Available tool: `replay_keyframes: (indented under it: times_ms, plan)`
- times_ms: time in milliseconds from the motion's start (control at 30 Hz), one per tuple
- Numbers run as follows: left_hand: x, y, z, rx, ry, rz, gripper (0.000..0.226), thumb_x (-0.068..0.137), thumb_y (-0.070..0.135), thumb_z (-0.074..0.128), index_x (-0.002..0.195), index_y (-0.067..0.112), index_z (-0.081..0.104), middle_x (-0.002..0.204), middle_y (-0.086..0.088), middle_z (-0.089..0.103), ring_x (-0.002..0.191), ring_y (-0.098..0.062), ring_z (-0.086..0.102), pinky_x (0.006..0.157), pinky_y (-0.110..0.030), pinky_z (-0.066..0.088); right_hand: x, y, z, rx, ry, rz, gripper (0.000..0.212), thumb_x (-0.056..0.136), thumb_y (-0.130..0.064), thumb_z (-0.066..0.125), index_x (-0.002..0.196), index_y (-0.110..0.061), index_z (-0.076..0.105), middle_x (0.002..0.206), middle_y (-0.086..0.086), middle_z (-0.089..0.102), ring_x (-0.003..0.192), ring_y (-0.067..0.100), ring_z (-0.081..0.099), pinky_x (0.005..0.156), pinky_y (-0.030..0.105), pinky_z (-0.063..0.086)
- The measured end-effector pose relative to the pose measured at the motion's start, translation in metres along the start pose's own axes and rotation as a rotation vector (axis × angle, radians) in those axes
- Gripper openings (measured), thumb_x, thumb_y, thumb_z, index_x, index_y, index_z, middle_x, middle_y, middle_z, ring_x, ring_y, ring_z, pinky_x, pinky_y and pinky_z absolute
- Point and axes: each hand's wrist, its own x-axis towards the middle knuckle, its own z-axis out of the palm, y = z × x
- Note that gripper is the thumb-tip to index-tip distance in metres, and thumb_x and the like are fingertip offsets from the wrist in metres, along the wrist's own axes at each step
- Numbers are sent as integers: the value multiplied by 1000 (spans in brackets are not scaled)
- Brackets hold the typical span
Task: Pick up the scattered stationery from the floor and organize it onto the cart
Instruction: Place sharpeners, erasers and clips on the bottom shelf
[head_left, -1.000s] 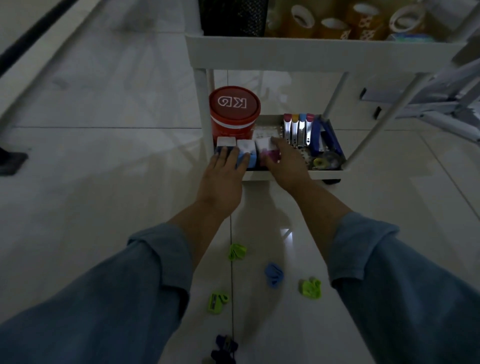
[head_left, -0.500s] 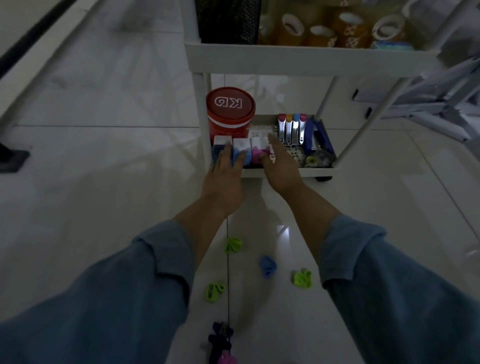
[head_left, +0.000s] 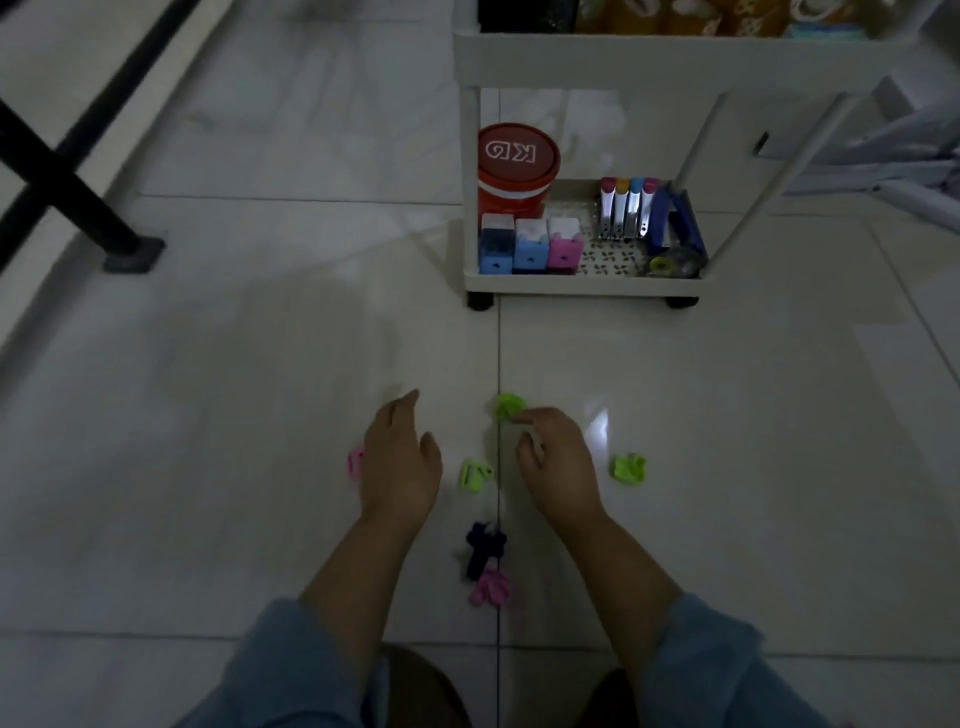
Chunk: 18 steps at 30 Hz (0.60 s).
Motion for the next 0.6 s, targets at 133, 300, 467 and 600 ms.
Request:
replay_keyframes:
  times_ms: [133,300,467,600]
  plan:
    - [-37,-36,8,32,104,-26,48,90,1,50,137,4,42,145,-19,35,135,-34,33,115,-40,26,-33,0,11,-150,-275,-26,43,84,-20,42,122,-9,58,127,13,53,112,32,50,91,23,34]
    - [-31,-57,6,150,1,-60,55,92,3,44,144,16,32,155,-14,17,144,-33,15,118,-42,18,-15,2,21,-333,-544,-210,41,94,-18,50,134,-25,49,152,1,31,135,26,31,106,32,33]
    - [-26,-69,6,233,-95,-109,50,94,5,42,142,16,34,157,-8,10,142,-30,15,113,-34,23,-13,5,10,-289,-501,-88,34,87,-6,56,121,-10,61,130,12,51,121,29,45,95,27,37]
    - [-17,-62,11,180,16,-69,30,91,-1,44,117,9,56,134,-9,40,112,-20,36,89,-27,34,-13,12,-21,-278,-77,58,38,78,-1,62,116,-6,61,116,15,51,106,31,48,82,24,33]
